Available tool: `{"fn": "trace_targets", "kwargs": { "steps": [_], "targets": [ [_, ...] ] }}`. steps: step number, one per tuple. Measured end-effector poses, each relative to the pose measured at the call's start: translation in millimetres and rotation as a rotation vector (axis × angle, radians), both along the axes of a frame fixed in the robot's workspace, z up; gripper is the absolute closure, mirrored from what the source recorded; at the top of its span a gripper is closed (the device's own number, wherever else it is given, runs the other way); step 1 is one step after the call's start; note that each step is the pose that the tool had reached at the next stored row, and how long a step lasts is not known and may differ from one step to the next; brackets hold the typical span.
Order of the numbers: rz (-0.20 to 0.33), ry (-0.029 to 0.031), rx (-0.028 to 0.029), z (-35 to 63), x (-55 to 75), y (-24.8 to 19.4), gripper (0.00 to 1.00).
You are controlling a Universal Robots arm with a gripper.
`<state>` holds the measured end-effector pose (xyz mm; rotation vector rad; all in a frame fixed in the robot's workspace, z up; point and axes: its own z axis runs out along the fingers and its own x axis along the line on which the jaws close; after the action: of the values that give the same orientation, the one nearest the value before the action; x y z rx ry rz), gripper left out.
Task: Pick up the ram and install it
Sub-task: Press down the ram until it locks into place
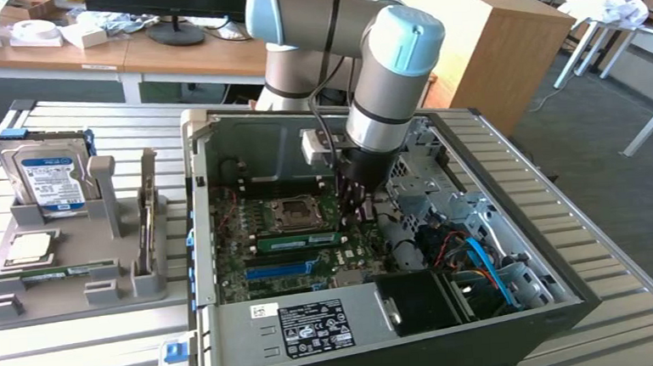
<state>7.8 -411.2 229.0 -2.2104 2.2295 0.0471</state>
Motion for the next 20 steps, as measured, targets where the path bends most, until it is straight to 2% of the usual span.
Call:
{"fn": "trace_targets", "kwargs": {
  "steps": [20],
  "targets": [
    [0.0, 0.0, -0.0006, -4.1, -0.1, -0.3, 0.9]
  ]
}}
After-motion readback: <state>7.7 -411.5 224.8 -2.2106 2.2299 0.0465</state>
